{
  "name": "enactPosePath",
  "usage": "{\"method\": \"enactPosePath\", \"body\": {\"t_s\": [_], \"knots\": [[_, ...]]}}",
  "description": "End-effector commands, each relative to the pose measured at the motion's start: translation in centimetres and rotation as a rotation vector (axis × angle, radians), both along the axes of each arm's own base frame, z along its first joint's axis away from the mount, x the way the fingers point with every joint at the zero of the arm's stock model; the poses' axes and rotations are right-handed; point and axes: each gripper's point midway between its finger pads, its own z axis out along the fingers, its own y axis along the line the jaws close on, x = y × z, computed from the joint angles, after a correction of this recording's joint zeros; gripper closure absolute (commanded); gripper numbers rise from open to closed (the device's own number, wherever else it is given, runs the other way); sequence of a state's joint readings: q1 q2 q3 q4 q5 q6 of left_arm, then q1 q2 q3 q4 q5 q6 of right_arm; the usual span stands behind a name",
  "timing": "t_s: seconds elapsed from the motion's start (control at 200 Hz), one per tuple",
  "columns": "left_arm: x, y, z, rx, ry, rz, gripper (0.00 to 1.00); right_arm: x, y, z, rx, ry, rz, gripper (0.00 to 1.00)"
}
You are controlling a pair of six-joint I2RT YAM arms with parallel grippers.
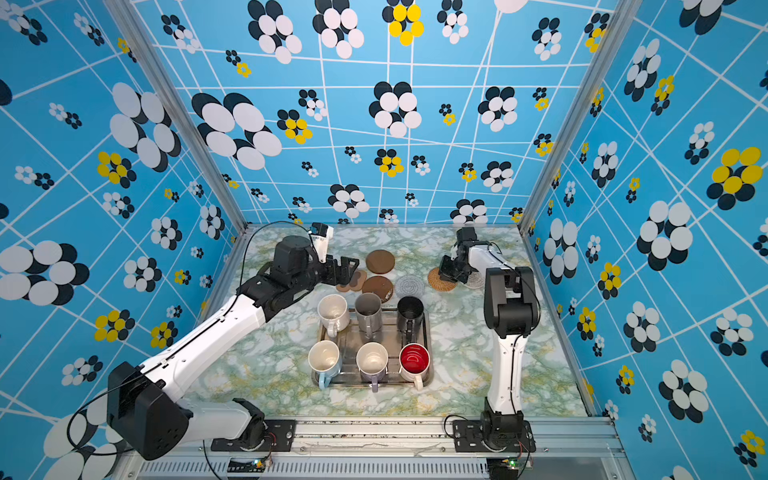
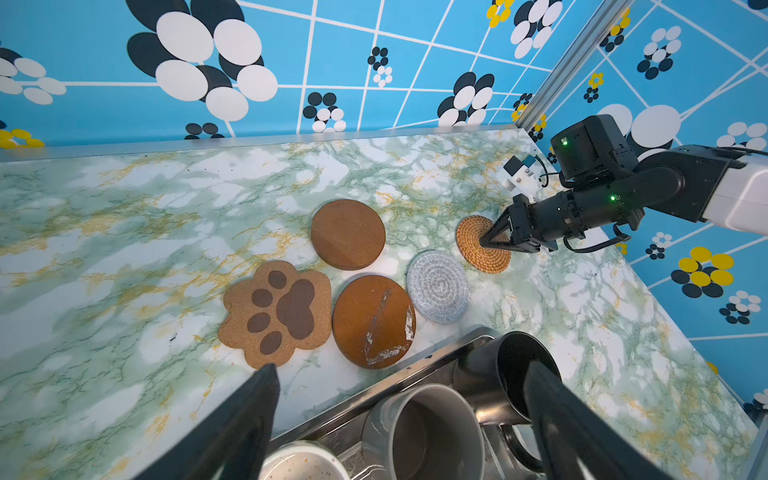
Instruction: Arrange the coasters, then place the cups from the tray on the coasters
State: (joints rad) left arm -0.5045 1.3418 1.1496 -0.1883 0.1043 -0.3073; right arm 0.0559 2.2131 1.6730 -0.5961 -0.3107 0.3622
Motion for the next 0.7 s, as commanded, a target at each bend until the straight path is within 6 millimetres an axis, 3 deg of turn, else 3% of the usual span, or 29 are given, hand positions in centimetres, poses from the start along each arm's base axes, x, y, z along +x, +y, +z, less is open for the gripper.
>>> {"method": "enactPosePath", "body": {"t_s": [0.0,0.19,0.36,0.405,0.52,0.605,0.625,0.695], "knots": [[-0.5,0.2,-0.1,0.002,0.000,0.005,0.07,-0.3,-0.9,-2.1,-0.044,0.067,-0.006,0.89],[-0.5,0.3,0.0,0.008,-0.001,0.008,0.06,0.8,-0.9,-0.7,-0.033,0.048,-0.004,0.90],[-0.3,0.3,-0.2,0.014,-0.001,0.012,0.06,0.9,0.3,3.2,-0.002,-0.048,0.019,0.86],[-0.3,0.2,-0.4,0.013,0.003,0.009,0.06,0.9,0.9,5.4,0.005,-0.096,0.036,0.83],[-0.1,-0.1,-0.4,0.008,0.009,0.002,0.06,0.3,2.9,8.0,0.048,-0.149,0.085,0.79],[-0.1,-0.1,-0.4,0.006,0.009,0.001,0.07,-0.1,4.0,8.7,0.077,-0.153,0.118,0.79],[0.0,-0.1,-0.4,0.008,0.011,0.002,0.07,-0.7,5.9,8.6,0.088,-0.148,0.158,0.79],[0.0,-0.1,-0.4,0.009,0.011,0.004,0.07,-1.4,7.5,8.3,0.119,-0.132,0.196,0.81]]}}
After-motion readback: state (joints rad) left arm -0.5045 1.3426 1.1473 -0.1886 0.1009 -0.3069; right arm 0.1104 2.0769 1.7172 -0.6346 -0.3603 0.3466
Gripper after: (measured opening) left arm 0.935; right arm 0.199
